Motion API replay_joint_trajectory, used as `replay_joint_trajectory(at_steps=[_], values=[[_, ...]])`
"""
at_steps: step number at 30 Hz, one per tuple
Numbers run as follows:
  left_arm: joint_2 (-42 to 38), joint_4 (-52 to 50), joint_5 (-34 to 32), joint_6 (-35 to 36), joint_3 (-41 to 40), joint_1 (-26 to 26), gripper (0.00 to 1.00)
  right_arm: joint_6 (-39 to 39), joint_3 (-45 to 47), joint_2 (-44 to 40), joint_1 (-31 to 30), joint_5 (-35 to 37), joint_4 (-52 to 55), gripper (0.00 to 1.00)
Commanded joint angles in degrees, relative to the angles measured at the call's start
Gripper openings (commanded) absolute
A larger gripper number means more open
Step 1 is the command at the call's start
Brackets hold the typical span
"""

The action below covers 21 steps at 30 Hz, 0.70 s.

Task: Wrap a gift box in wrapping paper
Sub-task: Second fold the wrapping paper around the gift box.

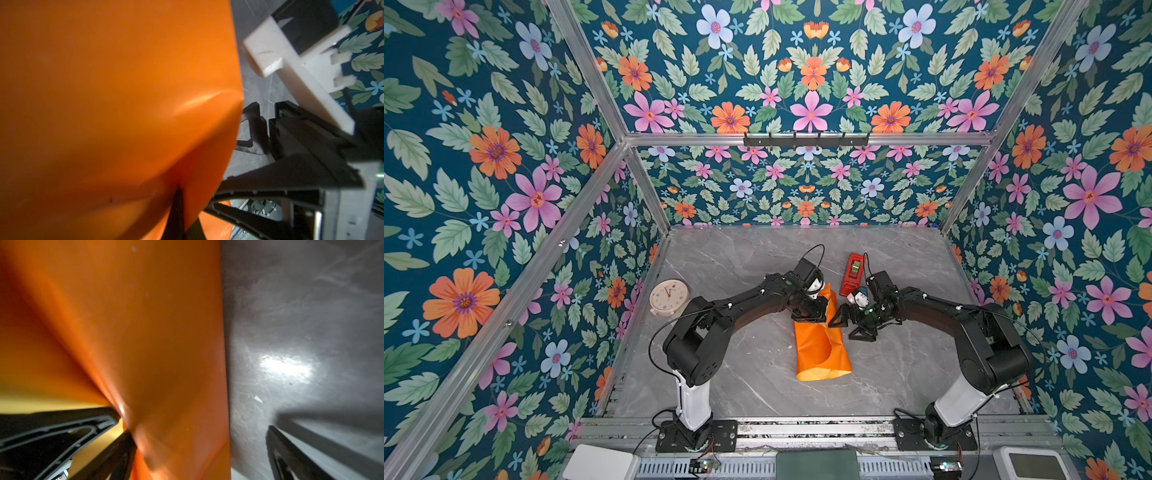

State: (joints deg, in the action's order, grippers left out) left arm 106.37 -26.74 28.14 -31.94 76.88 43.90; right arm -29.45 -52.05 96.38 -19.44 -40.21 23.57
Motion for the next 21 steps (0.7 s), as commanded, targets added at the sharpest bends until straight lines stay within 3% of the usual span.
replay_joint_trajectory(at_steps=[1, 21], values=[[-0.5, 2.3, -0.8, 0.7, 0.7, -0.6, 0.00, -0.3, 0.4, 0.6, -0.3, 10.3, 5.4, 0.95], [1.3, 8.8, 0.8, -3.2, -3.9, -0.2, 0.04, -0.4, 0.2, 0.6, -0.4, 10.4, 5.7, 0.95]])
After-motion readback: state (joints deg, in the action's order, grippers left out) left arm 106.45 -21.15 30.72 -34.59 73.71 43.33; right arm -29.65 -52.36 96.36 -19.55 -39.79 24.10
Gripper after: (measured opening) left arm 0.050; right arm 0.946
